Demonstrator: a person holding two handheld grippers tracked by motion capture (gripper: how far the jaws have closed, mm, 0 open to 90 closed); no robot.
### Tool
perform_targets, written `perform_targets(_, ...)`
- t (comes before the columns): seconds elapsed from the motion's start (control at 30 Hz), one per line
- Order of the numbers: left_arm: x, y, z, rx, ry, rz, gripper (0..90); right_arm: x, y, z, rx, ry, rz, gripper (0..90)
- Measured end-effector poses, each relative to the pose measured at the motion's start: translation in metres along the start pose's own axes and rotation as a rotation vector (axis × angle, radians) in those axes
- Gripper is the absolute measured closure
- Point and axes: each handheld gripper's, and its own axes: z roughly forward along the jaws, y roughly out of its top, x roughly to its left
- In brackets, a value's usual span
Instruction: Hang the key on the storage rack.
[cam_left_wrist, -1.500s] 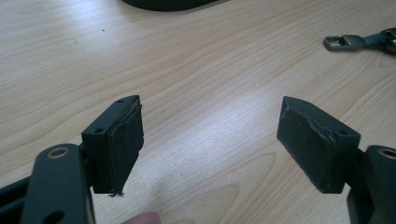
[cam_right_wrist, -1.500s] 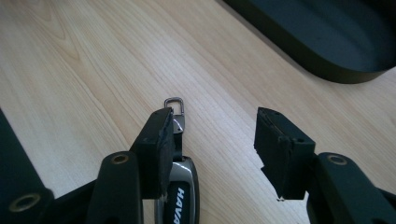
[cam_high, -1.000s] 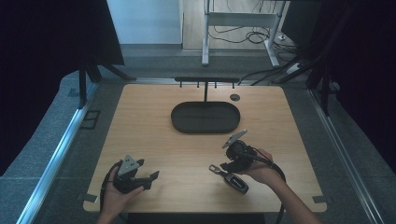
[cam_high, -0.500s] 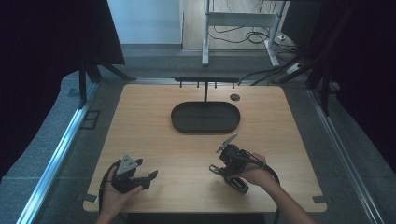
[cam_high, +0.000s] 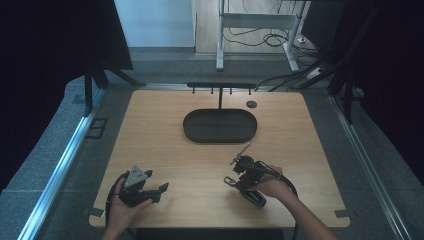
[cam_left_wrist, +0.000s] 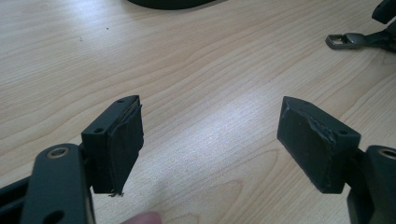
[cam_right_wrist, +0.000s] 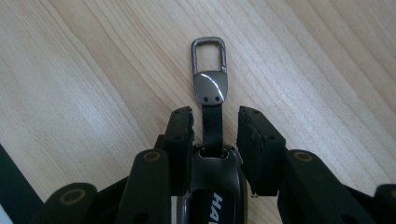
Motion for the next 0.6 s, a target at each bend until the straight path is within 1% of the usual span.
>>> perform_targets(0.13,0.0,-0.001,0.002,0.004,-0.002,0.001,23.1,-0.001,0.001,0.003,0.023,0.001,-0.001,66.8)
perform_targets(0.3,-0.001,-0.001,0.003,0.011,-0.005,0.004,23.1,0.0,0.006,0.01,0.067,-0.003,0.004,68.8)
perform_targets(0.6,0.002,-0.001,0.001,0.005,-0.003,-0.001,23.0,0.006,0.014,0.017,0.126,-0.043,-0.018,76.2)
